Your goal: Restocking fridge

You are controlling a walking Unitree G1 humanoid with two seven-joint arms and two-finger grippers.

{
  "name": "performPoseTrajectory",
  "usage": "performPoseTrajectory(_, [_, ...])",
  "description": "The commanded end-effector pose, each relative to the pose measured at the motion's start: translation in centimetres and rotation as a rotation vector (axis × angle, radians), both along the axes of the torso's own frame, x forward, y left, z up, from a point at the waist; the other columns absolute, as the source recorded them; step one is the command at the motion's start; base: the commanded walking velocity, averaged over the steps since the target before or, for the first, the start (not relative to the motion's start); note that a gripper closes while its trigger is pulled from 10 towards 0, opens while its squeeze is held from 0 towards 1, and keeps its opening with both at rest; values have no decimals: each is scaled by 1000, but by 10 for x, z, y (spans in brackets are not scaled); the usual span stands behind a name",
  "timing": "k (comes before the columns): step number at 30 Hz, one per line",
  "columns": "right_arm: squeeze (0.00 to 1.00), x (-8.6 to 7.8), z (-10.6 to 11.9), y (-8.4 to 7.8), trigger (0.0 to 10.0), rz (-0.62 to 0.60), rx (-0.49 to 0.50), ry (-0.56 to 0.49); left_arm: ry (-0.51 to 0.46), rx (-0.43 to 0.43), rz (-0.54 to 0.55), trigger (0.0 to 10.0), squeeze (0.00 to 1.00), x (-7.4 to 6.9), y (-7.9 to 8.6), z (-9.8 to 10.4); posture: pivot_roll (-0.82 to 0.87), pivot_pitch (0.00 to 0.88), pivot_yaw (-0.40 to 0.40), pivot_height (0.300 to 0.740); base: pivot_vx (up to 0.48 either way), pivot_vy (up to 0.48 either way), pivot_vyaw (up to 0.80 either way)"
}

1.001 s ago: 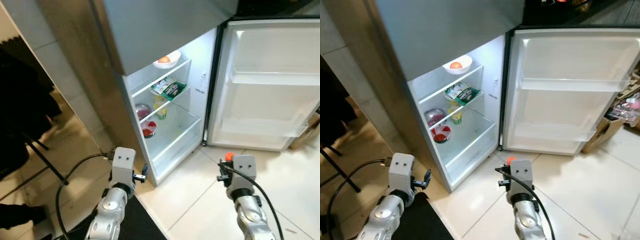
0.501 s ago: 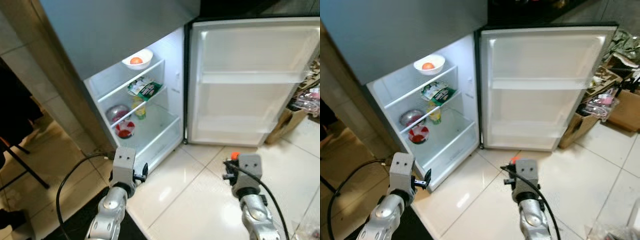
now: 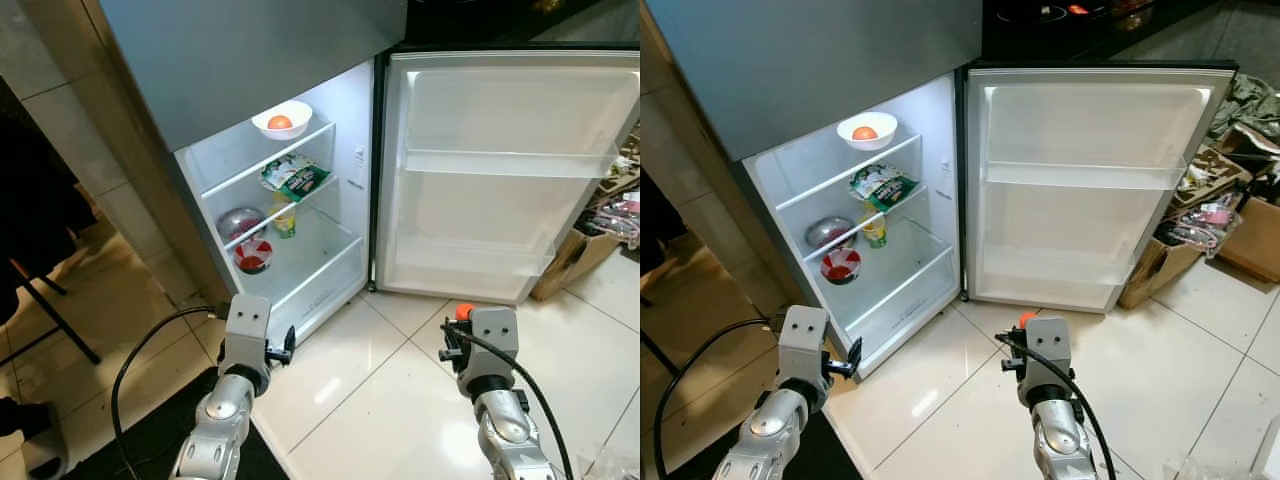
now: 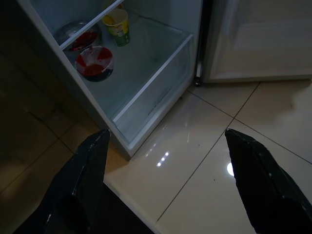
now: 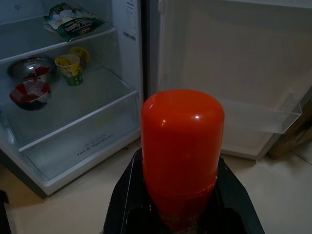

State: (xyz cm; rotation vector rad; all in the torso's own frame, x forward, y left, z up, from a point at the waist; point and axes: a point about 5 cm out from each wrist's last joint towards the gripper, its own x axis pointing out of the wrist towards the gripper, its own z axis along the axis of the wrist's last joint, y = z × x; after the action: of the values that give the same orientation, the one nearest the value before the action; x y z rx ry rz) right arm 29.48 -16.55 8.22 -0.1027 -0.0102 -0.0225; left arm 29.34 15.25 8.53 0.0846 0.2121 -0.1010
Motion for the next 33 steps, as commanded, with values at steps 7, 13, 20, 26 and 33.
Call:
performPoseTrajectory(7, [0, -3, -2, 1, 10000, 0, 9, 12, 24, 9, 13, 10000, 0, -3, 4, -6, -110, 197, 86, 740, 0, -253, 0])
performPoseTrajectory(13, [0, -3, -2, 1, 10000, -1, 10, 12, 24, 9, 19, 10000, 0, -3, 4, -6, -110, 199, 86, 740, 170, -310, 0])
performPoseTrajectory(20, [0, -3, -2, 1, 10000, -1, 10, 12, 24, 10, 21, 10000, 0, -3, 5, -6, -109, 199, 85, 740, 256, -310, 0])
performPoseTrajectory(26, [0, -2, -2, 1, 10000, -1, 10, 12, 25, 8, 23, 10000, 0, -3, 5, -6, -110, 198, 86, 740, 253, -292, 0])
performPoseTrajectory(33, [0, -3, -2, 1, 10000, -1, 10, 12, 24, 8, 24, 10000, 0, -3, 5, -6, -109, 200, 85, 740, 251, -261, 0])
